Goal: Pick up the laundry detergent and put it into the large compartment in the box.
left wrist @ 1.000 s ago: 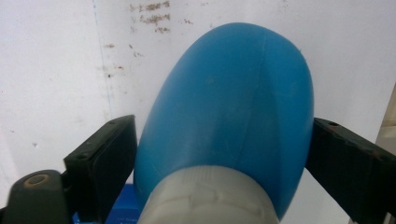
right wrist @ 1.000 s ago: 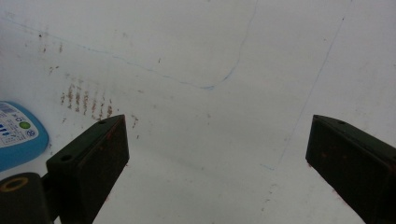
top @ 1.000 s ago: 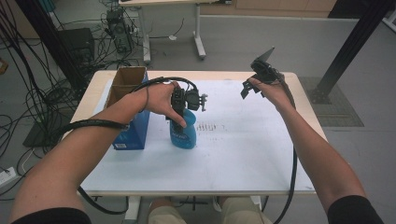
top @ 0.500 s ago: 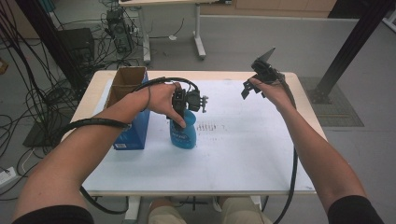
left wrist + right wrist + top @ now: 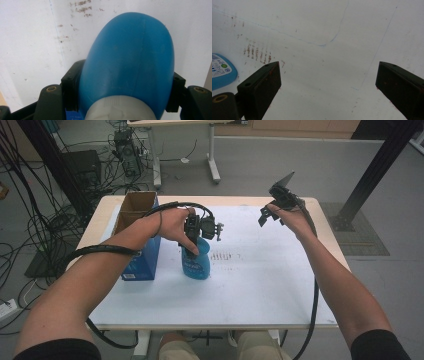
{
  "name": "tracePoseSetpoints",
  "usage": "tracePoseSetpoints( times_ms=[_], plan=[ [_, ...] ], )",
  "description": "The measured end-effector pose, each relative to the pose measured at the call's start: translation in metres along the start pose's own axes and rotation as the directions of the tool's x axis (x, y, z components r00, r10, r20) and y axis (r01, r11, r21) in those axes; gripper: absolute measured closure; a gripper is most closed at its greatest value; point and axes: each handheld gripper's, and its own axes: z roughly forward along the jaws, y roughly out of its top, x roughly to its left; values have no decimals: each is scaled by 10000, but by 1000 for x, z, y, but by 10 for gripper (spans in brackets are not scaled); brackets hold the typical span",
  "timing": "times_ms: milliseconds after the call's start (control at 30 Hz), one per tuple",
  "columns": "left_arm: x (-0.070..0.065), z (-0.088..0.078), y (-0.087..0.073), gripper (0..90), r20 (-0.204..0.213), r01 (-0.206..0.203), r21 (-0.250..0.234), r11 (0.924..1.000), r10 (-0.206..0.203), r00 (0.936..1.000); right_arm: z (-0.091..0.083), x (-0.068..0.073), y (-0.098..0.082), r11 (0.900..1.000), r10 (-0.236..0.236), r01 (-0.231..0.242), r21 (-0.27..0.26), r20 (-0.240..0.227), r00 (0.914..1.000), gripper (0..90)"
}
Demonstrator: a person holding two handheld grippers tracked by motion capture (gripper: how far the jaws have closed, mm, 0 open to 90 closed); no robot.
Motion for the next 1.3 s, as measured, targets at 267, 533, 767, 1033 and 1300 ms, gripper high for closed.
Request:
tracePoseSetpoints(
  times_ms=[267, 533, 767, 1033, 1300],
  plan=[
    [2, 0, 0, 346, 51, -64, -3, 10000, 64, 10000, 2, -1, 0, 10000, 11, -11, 35, -53, 10000, 59],
    [2, 0, 0, 347, 62, -81, 6, 10000, 81, 9999, 3, -1, 1, 10000, -53, 53, 50, -61, 10000, 59],
    [2, 0, -2, 348, 38, -90, -62, 9999, 90, 10000, 3, 0, 1, 10000, -48, 49, 69, -97, 9999, 59],
    [2, 0, -1, 348, 64, 32, -20, 10000, -32, 10000, 3, 1, 2, 9999, -100, 102, 125, -114, 9999, 59],
    [3, 0, 0, 350, 82, 40, 37, 10000, -40, 10000, 3, -1, 1, 9999, -56, 57, 126, -123, 9999, 59]
  ],
)
